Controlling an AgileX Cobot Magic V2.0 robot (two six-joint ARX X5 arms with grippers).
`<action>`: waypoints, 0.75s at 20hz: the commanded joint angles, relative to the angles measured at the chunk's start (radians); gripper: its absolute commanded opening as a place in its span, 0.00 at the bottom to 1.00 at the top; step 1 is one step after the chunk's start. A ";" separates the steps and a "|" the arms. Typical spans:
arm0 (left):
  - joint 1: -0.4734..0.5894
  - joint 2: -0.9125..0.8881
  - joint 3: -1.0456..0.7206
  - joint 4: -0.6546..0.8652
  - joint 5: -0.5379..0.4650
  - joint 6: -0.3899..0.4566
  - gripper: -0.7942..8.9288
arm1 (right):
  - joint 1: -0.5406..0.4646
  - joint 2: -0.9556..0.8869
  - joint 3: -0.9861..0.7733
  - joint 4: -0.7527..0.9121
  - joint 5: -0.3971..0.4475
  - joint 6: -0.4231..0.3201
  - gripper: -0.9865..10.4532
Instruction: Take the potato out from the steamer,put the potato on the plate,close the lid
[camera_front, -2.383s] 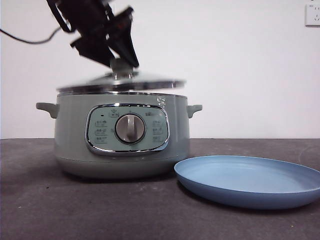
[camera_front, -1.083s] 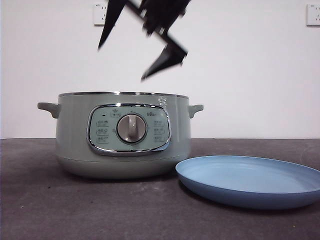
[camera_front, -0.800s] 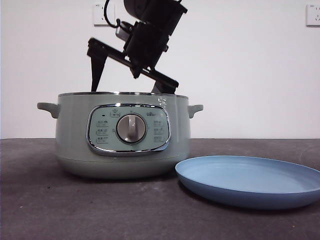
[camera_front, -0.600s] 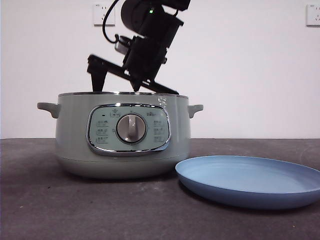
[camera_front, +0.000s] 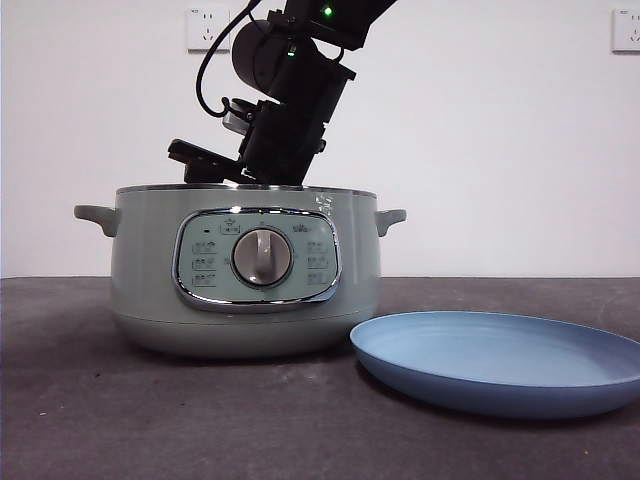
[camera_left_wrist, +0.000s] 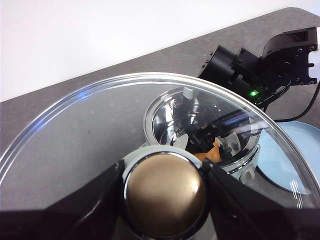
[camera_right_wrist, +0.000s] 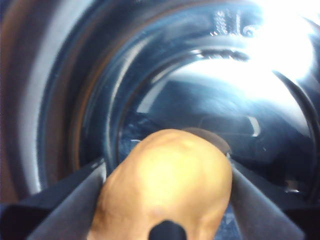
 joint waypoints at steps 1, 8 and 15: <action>0.002 -0.012 0.007 0.042 0.004 -0.006 0.07 | 0.003 -0.006 0.003 0.015 0.007 -0.014 0.08; 0.002 0.005 0.007 0.064 0.056 -0.006 0.07 | 0.002 -0.378 0.003 -0.166 0.133 -0.258 0.08; 0.002 0.111 0.007 0.141 0.141 -0.002 0.07 | -0.031 -0.665 -0.083 -0.406 0.219 -0.325 0.08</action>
